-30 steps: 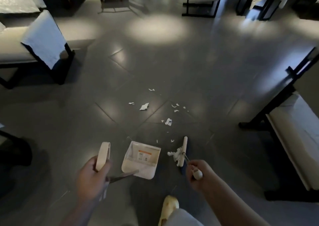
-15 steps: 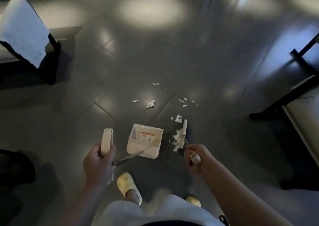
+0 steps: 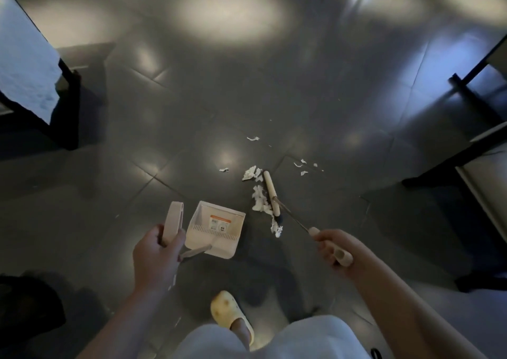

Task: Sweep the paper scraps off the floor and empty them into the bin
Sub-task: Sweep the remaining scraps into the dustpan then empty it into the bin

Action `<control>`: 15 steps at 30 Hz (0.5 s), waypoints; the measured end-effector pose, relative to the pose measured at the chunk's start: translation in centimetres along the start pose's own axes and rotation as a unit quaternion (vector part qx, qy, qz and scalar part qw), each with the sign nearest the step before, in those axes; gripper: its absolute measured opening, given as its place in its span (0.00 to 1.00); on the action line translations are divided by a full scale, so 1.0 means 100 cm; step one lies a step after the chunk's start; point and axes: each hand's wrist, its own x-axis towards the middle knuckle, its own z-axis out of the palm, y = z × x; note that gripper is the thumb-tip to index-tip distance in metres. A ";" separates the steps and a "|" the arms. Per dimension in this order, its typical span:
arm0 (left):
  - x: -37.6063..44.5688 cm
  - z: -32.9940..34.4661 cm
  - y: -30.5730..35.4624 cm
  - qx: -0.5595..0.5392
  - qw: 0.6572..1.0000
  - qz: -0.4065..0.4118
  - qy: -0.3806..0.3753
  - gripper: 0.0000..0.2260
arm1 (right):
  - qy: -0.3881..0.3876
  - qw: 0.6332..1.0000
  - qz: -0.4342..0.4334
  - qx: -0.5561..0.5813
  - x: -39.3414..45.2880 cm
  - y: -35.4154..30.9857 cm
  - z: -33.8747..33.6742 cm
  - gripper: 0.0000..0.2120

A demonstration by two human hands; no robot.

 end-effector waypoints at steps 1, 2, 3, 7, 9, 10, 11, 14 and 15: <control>0.003 -0.002 -0.003 0.006 1.000 0.000 0.000 0.05 | 0.016 1.000 0.000 -0.017 -0.010 0.007 -0.002 0.06; 0.006 -0.004 -0.005 0.014 1.000 0.000 0.002 0.04 | 0.035 0.999 -0.006 -0.038 -0.020 0.014 -0.003 0.05; 0.008 -0.005 -0.006 0.022 1.000 0.000 0.006 0.03 | 0.050 0.997 -0.015 -0.056 -0.032 0.022 -0.002 0.02; 0.010 -0.007 -0.010 0.025 1.000 0.000 0.014 0.05 | 0.061 0.989 -0.049 -0.124 -0.038 0.045 0.024 0.13; 0.009 -0.006 -0.012 0.018 1.000 -0.010 0.019 0.05 | 0.075 0.991 -0.027 -0.106 -0.026 0.045 0.040 0.09; 0.009 -0.005 -0.013 0.016 1.000 -0.011 0.019 0.05 | 0.077 0.993 -0.010 -0.088 -0.021 0.041 0.048 0.06; 0.010 -0.004 -0.013 0.012 1.000 -0.012 0.020 0.04 | 0.073 0.994 0.003 -0.079 -0.016 0.038 0.054 0.04; 0.015 0.001 -0.015 0.026 0.999 -0.022 0.028 0.04 | 0.036 0.998 0.023 -0.035 -0.009 0.027 0.067 0.04; 0.018 0.003 -0.016 0.033 0.999 -0.026 0.029 0.04 | 0.018 0.999 0.032 0.000 -0.007 0.023 0.066 0.04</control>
